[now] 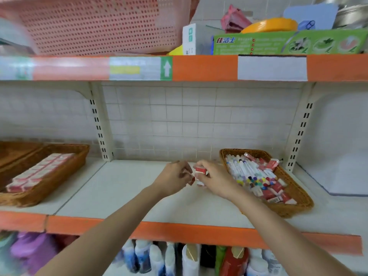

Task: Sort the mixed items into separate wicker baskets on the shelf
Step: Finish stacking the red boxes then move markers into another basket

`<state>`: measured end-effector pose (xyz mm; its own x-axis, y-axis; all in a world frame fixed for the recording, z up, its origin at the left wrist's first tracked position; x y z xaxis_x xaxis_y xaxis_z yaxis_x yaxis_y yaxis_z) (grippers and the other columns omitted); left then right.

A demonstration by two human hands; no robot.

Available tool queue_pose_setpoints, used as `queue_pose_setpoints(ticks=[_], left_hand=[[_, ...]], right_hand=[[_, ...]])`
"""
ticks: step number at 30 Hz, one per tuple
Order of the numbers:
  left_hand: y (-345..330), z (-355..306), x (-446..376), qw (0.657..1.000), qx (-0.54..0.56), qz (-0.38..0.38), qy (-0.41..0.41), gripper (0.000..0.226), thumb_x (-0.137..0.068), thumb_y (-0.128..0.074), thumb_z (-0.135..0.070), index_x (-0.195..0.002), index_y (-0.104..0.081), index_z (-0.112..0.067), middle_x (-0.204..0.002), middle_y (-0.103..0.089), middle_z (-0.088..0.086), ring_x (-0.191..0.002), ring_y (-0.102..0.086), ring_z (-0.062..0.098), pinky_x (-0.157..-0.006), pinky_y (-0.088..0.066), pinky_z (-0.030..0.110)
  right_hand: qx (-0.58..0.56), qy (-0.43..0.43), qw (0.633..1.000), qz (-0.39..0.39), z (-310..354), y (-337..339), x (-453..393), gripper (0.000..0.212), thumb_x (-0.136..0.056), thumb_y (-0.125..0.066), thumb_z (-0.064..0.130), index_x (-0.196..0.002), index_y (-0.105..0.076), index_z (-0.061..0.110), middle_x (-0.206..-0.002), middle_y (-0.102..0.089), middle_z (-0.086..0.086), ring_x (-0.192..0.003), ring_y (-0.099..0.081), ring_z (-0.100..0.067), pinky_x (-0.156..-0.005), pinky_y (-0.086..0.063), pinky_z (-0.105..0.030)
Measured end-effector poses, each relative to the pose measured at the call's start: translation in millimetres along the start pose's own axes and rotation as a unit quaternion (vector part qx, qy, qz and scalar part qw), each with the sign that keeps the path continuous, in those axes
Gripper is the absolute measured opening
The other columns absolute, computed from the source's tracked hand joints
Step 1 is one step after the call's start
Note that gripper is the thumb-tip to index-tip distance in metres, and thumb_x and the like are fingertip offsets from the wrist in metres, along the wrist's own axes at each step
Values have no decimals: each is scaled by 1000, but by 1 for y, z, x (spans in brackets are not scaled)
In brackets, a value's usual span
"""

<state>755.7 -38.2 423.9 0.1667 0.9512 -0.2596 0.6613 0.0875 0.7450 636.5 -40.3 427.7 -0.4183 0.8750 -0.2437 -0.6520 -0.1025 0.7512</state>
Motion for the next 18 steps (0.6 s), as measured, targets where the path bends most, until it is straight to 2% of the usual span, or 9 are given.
queue_pose_setpoints(ticks=[3, 4, 7, 11, 13, 15, 18], left_hand=[[36, 34, 27, 999, -32, -19, 28, 13, -87, -56, -11, -99, -60, -12, -98, -64, 9, -80, -62, 22, -65, -49, 26], [49, 46, 37, 998, -36, -25, 37, 16, -86, -58, -12, -101, -60, -11, -97, -64, 9, -78, -59, 21, -64, -48, 25], [93, 90, 71, 995, -66, -39, 65, 23, -83, -62, -10, -106, -60, -10, -94, -61, 6, -74, -52, 15, -59, -42, 19], [135, 132, 106, 989, -112, -39, 88, 26, -83, -63, -10, -109, -61, -12, -97, -65, 6, -76, -51, 14, -59, -38, 19], [166, 158, 127, 987, -116, -49, 103, 26, -83, -65, -12, -108, -61, -12, -91, -64, 2, -75, -53, 13, -61, -39, 20], [195, 181, 145, 986, -107, -62, 110, 25, -81, -68, -13, -106, -62, -12, -87, -61, -2, -74, -53, 11, -60, -40, 20], [227, 208, 167, 984, -108, -77, 122, 27, -80, -72, -15, -104, -61, -14, -85, -60, -1, -74, -52, 13, -58, -34, 21]], right_hand=[[-13, 18, 1000, 20, 31, -37, -16, 22, -97, -54, 17, -118, -55, 11, -111, -53, 2, -85, -63, -15, -64, -48, -15], [-14, 24, 999, 28, 43, -51, -20, 21, -97, -54, 16, -117, -56, 11, -110, -54, 0, -83, -65, -17, -60, -45, -14], [-9, 43, 997, 66, 90, -97, -31, 21, -95, -54, 15, -116, -55, 14, -110, -55, 1, -89, -66, -19, -62, -45, -20], [2, 62, 993, 99, 136, -141, -41, 25, -92, -55, 13, -117, -54, 15, -102, -55, 2, -98, -61, -22, -70, -43, -24], [4, 68, 992, 111, 168, -168, -48, 24, -92, -56, 15, -116, -54, 17, -104, -57, 0, -96, -61, -21, -74, -45, -28], [-1, 72, 990, 121, 196, -194, -54, 21, -92, -56, 16, -114, -54, 18, -104, -59, -2, -93, -61, -20, -72, -45, -27], [-10, 94, 988, 120, 235, -226, -64, 12, -92, -58, 15, -100, -51, 20, -94, -57, 2, -85, -57, -18, -67, -42, -25]])
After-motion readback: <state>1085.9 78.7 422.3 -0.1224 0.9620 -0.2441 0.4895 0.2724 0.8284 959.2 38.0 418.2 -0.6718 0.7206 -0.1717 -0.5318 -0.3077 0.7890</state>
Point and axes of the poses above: each hand's wrist, its own x-axis away from the middle knuckle, its own y-axis out of the back of the hand, z = x × y, the point moved 8 cm from there along -x, towards the middle knuckle
